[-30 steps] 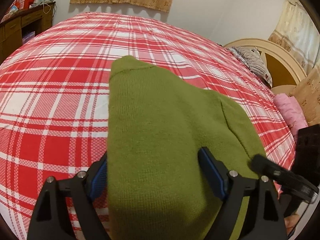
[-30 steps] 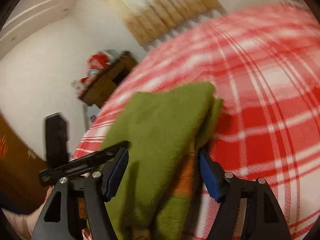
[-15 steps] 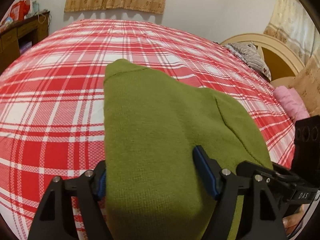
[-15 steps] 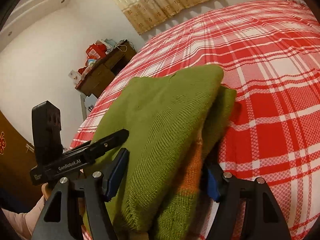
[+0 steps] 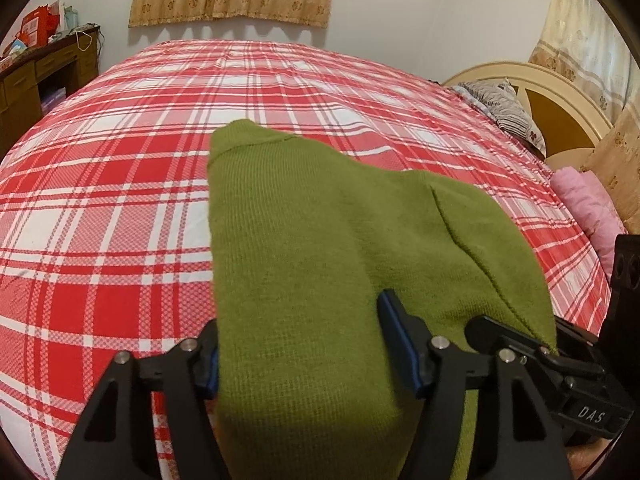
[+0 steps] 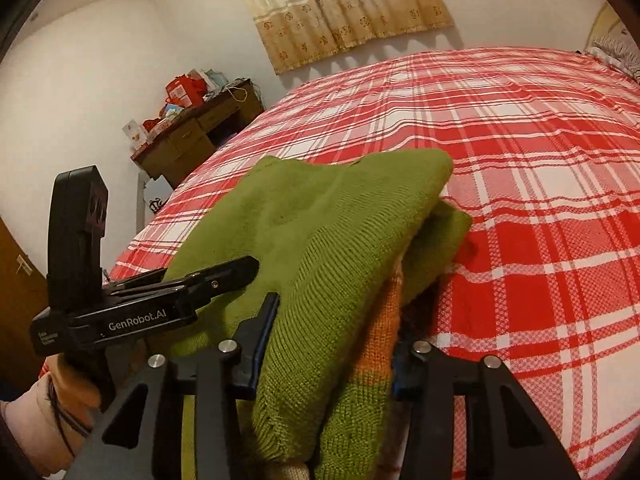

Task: Fold small clothes
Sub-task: 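Grasp the green bundle edge with the left gripper while the right gripper holds the other edge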

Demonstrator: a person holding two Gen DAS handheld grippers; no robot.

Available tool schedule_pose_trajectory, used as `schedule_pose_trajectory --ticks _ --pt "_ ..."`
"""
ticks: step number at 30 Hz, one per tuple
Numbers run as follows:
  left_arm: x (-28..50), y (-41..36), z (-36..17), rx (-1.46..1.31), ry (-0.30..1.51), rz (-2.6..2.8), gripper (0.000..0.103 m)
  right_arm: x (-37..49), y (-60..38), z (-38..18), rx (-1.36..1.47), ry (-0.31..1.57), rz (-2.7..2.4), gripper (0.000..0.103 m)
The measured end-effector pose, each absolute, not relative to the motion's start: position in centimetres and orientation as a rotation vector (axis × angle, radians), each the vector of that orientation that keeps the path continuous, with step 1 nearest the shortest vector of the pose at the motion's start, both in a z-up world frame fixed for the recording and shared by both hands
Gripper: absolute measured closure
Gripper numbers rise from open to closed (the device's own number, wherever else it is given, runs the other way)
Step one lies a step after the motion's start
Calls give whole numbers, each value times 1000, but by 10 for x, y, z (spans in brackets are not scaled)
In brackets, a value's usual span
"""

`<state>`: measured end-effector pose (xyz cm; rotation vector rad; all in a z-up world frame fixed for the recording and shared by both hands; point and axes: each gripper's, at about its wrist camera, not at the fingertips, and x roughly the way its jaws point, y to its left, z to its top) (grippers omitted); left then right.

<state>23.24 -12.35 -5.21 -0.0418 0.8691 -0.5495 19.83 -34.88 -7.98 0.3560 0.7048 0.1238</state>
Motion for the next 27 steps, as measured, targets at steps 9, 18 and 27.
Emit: schedule_pose_trajectory --ticks 9,18,27 --pt "203 -120 -38 52 975 -634 45 145 -340 -71 438 747 147 68" --pt "223 -125 -56 -46 1013 -647 29 160 -361 -96 576 731 106 36" --pt "197 -131 -34 31 914 -606 66 151 -327 -67 399 713 12 65"
